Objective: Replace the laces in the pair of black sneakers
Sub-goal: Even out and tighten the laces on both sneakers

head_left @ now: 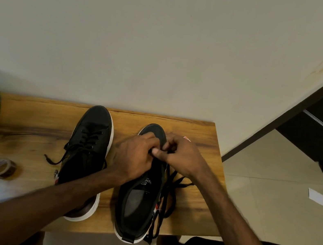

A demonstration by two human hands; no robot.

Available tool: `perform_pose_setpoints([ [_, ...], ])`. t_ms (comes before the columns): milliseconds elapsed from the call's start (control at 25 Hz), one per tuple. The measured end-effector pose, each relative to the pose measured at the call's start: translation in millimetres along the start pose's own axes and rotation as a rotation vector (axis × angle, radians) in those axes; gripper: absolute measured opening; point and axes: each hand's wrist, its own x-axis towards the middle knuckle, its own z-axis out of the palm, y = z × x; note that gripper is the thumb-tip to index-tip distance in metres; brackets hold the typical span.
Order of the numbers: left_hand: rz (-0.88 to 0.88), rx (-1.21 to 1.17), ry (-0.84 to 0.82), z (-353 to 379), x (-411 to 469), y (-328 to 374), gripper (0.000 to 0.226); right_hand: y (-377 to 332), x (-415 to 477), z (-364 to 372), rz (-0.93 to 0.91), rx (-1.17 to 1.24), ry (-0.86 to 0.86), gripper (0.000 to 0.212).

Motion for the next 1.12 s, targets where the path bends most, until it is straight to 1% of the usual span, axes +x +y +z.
perform_pose_setpoints([
  [80, 0.018, 0.01, -0.009, -0.4, 0.9, -0.3, 0.025, -0.6, 2.8, -2.2, 0.004, -0.05, -0.027, 0.024],
  [160, 0.026, 0.028, -0.017, -1.5, 0.8, 1.0, 0.022, 0.3, 4.9, -5.1, 0.026, -0.045, -0.033, 0.02],
  [320, 0.038, -0.039, -0.036, -3.0, -2.6, -2.7, 0.015, -3.1, 5.6, -5.8, 0.05, -0.031, -0.028, 0.022],
  [400, -0.005, -0.128, -0.035, -6.9, -0.7, -9.9, 0.015, -1.4, 7.3, -5.2, 0.043, -0.057, -0.008, 0.022],
  [480, -0.09, -0.232, -0.018, -18.7, 3.9, -15.3, 0.015, 1.2, 8.7, -7.1, 0.014, -0.074, -0.004, 0.027],
  [520, -0.113, -0.239, -0.007, -27.2, 5.1, -17.1, 0.015, 1.1, 9.2, -7.4, -0.028, -0.085, -0.022, 0.033],
  [600, -0.08, -0.119, 0.026, -41.8, 3.1, -19.4, 0.013, -3.0, 9.5, -5.0, -0.14, -0.072, -0.069, 0.043],
  [640, -0.055, -0.058, 0.042, -46.8, 0.9, -17.9, 0.01, -7.2, 8.5, -3.3, -0.177, -0.01, -0.094, 0.04],
  [680, -0.048, -0.034, 0.054, -49.4, -1.7, -16.0, 0.007, -11.9, 7.6, -0.6, -0.186, 0.084, -0.115, 0.03],
  [760, -0.059, -0.048, 0.079, -49.4, -5.6, -12.0, 0.005, -18.3, 8.1, 4.8, -0.183, 0.22, -0.101, 0.013],
  [840, -0.068, -0.055, 0.097, -46.6, -6.3, -9.6, 0.008, -18.5, 10.8, 9.9, -0.177, 0.232, -0.023, 0.011],
  [880, -0.071, -0.05, 0.107, -45.7, -5.3, -8.7, 0.008, -18.0, 12.5, 11.8, -0.17, 0.196, 0.012, 0.011],
  [920, -0.087, -0.054, 0.115, -44.9, -4.2, -8.9, 0.009, -18.1, 13.8, 13.6, -0.165, 0.154, 0.032, 0.011],
  [1000, -0.187, -0.095, 0.078, -40.7, -4.9, -12.3, 0.014, -18.0, 16.2, 16.3, -0.15, 0.096, 0.051, 0.008],
  [1120, -0.399, -0.139, -0.127, -30.0, -6.9, -18.9, 0.044, -16.8, 18.5, 16.4, -0.12, 0.079, 0.072, 0.003],
])
